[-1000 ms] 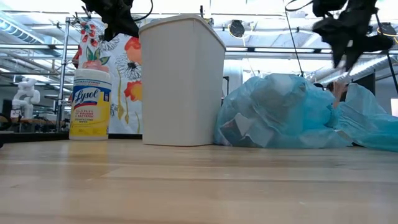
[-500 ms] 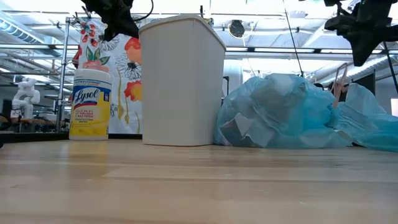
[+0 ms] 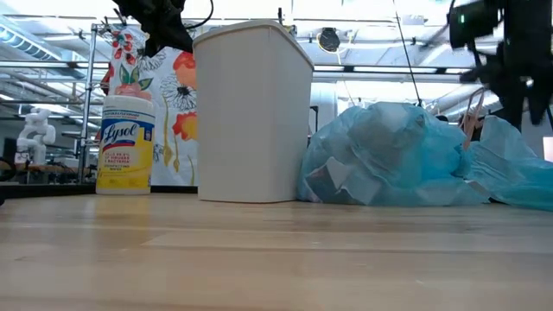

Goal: Place trash/remove bag and relplace
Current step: Insert the new trash bag into the trash bin

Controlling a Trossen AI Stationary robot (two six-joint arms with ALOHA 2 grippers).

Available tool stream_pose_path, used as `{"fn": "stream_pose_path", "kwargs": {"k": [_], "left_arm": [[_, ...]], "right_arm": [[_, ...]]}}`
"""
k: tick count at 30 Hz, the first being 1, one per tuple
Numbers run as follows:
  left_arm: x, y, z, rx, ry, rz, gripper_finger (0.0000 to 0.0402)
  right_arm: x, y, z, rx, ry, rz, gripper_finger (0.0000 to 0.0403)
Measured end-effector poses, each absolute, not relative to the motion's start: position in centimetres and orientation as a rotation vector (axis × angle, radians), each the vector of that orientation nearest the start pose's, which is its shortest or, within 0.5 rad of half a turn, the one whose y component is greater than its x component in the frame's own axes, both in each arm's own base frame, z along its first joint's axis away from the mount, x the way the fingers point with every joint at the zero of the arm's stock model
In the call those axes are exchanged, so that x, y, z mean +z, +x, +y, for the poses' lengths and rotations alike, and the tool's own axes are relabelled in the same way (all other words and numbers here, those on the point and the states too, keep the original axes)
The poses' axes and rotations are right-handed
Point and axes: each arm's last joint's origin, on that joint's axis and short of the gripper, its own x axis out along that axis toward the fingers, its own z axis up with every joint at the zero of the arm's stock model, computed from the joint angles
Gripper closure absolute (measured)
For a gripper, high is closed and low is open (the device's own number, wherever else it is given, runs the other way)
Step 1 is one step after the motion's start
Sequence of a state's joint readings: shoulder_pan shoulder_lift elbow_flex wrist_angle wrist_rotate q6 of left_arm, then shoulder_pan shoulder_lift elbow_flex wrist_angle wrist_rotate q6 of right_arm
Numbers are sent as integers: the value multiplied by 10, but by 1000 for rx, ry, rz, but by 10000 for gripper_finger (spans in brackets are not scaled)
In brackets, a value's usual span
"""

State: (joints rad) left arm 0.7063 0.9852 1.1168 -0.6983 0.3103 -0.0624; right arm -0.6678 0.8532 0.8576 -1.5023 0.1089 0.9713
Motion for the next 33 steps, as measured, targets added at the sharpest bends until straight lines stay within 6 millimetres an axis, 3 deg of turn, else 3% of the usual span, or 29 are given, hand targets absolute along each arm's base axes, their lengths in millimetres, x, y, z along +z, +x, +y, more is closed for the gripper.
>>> {"fn": "stream_pose_path", "kwargs": {"k": [2, 12, 23, 27, 33], "left_arm": [[364, 150, 116, 402, -338, 486, 401], [359, 153, 116, 368, -357, 498, 401], [359, 154, 115, 355, -357, 500, 401], [359, 154, 115, 352, -350, 503, 401], [359, 154, 115, 346, -339, 509, 401]], "right_arm": [[250, 75, -63, -1353, 1181, 1103, 233], [251, 84, -76, -1422, 1175, 1076, 170], [244, 92, -93, -1417, 978, 1144, 163], [230, 94, -102, -1364, 979, 1149, 163], [215, 86, -114, -1419, 1032, 1165, 170]]}}
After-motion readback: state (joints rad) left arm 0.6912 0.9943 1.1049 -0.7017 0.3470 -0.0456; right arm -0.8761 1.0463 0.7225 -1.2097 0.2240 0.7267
